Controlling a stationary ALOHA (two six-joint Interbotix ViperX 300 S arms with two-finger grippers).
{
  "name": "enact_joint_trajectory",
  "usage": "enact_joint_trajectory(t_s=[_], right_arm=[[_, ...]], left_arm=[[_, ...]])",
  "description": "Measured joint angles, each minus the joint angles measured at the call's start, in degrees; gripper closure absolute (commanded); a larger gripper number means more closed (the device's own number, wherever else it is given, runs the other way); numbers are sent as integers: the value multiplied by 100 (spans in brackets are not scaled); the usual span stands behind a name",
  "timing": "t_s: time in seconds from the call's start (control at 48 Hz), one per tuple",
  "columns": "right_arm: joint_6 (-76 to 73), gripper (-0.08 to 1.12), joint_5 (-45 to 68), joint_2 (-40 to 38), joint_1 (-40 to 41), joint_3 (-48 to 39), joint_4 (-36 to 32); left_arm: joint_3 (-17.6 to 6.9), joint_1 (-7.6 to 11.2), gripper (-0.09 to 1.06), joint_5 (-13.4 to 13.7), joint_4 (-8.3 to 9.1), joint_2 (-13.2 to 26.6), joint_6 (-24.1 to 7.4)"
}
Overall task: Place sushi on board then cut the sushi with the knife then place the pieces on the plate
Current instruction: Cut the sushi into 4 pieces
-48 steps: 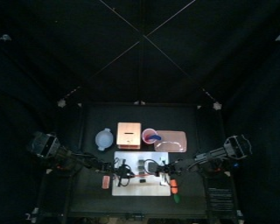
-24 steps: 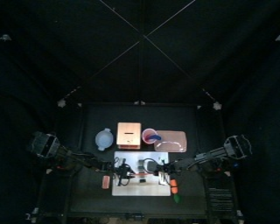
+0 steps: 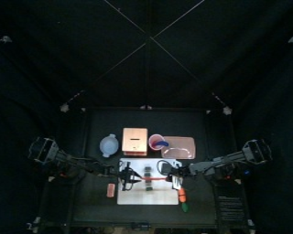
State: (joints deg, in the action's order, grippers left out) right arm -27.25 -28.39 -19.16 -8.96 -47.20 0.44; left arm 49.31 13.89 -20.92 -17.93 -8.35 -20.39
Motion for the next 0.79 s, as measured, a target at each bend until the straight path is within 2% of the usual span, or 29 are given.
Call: enact_joint_trajectory(t_s=[0.125, 0.229, 0.604, 0.792], right_arm=[[9, 63, 0, -343, 62, -281, 431], [9, 63, 44, -615, 105, -457, 773], [0, 62, -466, -1793, 290, -976, 1424], [9, 59, -527, -2162, 475, -1213, 1441]], left_arm=[[149, -26, 33, -360, 0, -62, 9], [193, -26, 33, -510, 0, -62, 0], [237, -35, 33, -554, -9, -53, 9], [246, -35, 33, -554, -9, 9, 18]])
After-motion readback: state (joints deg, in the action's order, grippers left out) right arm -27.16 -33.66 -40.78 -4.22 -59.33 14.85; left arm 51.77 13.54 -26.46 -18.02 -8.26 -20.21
